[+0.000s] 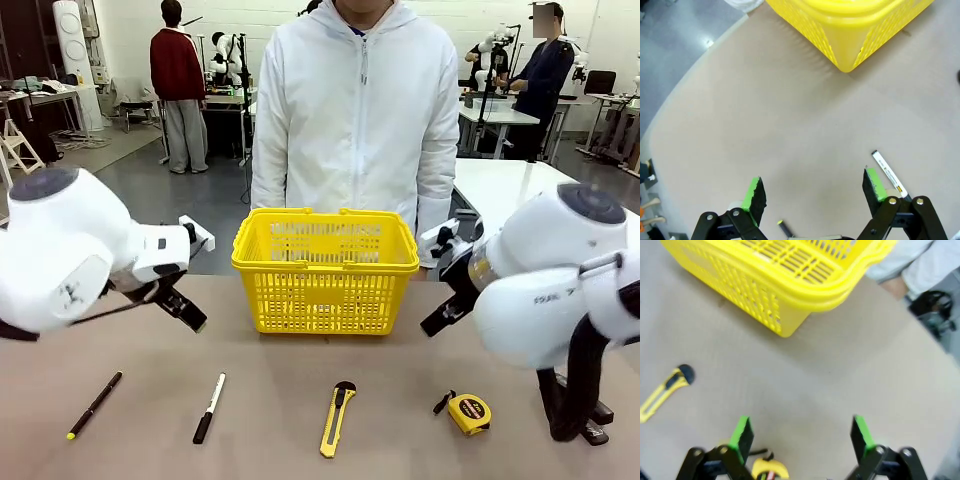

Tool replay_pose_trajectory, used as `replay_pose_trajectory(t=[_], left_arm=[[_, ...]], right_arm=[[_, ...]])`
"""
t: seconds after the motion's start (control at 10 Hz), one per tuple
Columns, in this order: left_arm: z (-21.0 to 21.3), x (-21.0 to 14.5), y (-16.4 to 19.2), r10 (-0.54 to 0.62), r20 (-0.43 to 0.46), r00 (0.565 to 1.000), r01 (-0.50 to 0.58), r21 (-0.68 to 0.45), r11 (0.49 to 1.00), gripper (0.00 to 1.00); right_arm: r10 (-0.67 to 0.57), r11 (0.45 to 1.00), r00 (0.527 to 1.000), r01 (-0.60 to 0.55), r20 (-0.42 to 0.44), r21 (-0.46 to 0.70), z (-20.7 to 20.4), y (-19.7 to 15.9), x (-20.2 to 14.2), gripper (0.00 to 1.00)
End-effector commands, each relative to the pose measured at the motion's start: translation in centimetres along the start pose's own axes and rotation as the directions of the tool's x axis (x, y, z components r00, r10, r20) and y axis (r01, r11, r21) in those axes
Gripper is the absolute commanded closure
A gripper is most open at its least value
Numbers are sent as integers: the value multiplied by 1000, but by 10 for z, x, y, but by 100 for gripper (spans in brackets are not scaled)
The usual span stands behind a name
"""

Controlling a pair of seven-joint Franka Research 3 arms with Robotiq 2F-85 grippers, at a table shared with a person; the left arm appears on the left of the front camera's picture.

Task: Place the items the person wants into the basket.
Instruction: Pick up the item the person points to and place it in the Market Basket.

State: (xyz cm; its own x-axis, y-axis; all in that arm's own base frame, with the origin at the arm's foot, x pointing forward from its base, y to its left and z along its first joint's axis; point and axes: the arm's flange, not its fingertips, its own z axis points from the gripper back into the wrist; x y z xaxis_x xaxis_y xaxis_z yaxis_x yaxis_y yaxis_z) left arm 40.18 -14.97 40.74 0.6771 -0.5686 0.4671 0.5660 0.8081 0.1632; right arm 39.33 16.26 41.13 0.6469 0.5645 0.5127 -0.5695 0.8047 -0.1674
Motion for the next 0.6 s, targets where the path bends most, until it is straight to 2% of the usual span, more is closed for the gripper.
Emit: replay_pose_trajectory(t=[0.0,0.1,0.3,0.5], left_arm=[[82,38,12,-83,-70,994,84,20,996,0],[113,60,18,-109,-96,989,112,18,994,0],[177,99,16,-119,-96,988,128,90,988,0],[226,118,10,-100,-63,993,109,165,980,0]], right_arm=[[-18,999,996,15,-93,-32,87,-6,36,0],[-17,998,993,10,-120,-58,124,-5,56,0],[-6,996,993,-4,-117,-90,194,4,96,0],[-2,990,996,-11,-92,-143,238,20,114,0]])
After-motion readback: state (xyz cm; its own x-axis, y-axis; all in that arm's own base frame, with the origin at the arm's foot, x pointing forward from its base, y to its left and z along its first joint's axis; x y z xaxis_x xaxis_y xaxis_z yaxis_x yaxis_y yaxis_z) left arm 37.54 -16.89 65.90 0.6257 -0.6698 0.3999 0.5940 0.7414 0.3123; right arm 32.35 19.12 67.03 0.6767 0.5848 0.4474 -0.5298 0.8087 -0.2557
